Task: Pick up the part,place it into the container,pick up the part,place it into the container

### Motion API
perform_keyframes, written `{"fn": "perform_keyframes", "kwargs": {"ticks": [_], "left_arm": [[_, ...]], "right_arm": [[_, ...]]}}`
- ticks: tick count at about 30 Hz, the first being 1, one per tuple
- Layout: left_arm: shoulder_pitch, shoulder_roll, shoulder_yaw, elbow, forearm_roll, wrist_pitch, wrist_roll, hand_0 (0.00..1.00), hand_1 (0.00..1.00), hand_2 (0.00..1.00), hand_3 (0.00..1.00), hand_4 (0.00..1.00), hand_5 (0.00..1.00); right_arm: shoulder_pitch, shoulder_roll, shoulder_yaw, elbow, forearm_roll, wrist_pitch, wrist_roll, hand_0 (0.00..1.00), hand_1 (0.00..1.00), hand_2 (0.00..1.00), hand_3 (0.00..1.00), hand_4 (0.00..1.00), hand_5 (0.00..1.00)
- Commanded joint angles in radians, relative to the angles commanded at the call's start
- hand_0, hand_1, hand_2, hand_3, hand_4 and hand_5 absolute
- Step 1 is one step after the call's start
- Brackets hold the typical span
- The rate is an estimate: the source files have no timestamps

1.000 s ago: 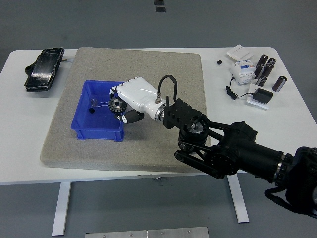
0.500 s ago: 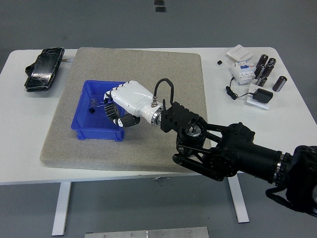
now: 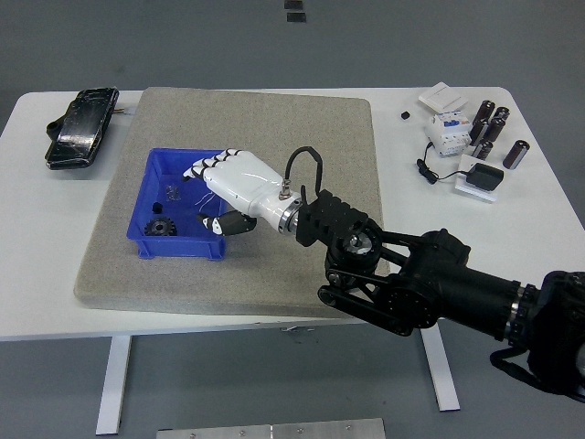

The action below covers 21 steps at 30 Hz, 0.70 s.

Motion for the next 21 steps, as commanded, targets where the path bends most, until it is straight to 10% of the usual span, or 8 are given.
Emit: {"fn": "perform_keyframes", "kwargs": {"ticks": [21], "left_arm": [[0.004,-0.008,0.000,0.000,0.004,-0.001,-0.004,0.667,0.646,0.628,0.568,0.681,0.410]], "right_arm": [[-0.108,-0.045,0.041,-0.160,0.038,0.028,-0.001,0.655,0.668,0.770,0.771,0.686,0.389]]}}
